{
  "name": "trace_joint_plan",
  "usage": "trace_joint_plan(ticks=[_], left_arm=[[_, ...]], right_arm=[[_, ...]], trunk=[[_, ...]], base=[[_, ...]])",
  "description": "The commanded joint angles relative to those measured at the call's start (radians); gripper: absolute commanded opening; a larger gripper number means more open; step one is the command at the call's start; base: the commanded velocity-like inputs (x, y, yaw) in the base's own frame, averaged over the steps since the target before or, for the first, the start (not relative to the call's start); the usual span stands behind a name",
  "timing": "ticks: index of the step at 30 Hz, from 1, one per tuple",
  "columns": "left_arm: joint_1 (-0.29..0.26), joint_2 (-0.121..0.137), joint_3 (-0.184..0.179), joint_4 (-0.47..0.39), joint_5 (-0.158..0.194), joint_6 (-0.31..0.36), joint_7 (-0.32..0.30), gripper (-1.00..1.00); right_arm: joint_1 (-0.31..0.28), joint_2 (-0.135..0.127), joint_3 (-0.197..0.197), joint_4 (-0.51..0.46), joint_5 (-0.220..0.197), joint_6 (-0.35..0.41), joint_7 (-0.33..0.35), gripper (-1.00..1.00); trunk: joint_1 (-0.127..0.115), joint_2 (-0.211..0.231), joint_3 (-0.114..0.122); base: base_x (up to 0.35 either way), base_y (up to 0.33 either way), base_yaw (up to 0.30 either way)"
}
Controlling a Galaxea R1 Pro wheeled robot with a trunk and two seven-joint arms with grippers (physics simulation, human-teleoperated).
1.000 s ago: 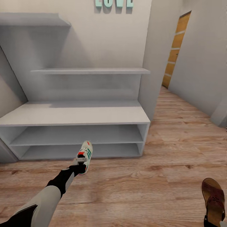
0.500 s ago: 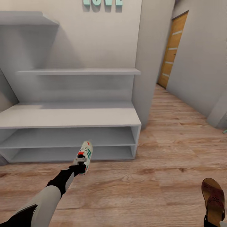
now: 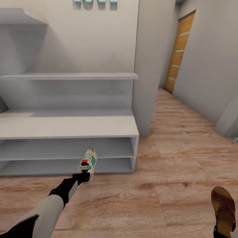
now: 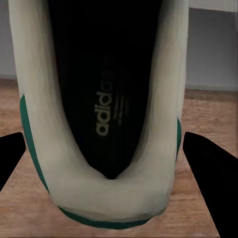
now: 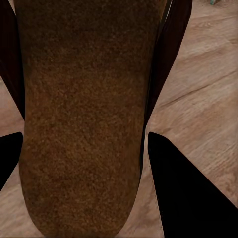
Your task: Pick up the two gym shoes and the two sandals from the corridor floor and place them onto the hallstand (shoe rack) in the corridor, making sure they are on the rack and not on the floor. Arrange them so the two gym shoes are next to each other and the two sandals are next to each other.
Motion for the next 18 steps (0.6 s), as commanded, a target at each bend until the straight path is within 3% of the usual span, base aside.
trace_joint_plan(ticks=[1, 18], left_arm=[[0.0, -0.001, 0.008, -0.003, -0.009, 0.006, -0.007, -1.0], [0.003, 0.001, 0.011, -0.003, -0.008, 0.006, -0.007, -1.0]], right_arm=[[-0.001, 0.0, -0.005, 0.002, 0.008, -0.003, -0.003, -1.0], [-0.001, 0.0, -0.005, 0.002, 0.008, -0.003, -0.003, -1.0]], trunk=[[0.0, 0.0, -0.001], [0.0, 0.0, -0.001]], base=[[0.175, -0.248, 0.0], [0.254, -0.187, 0.0]])
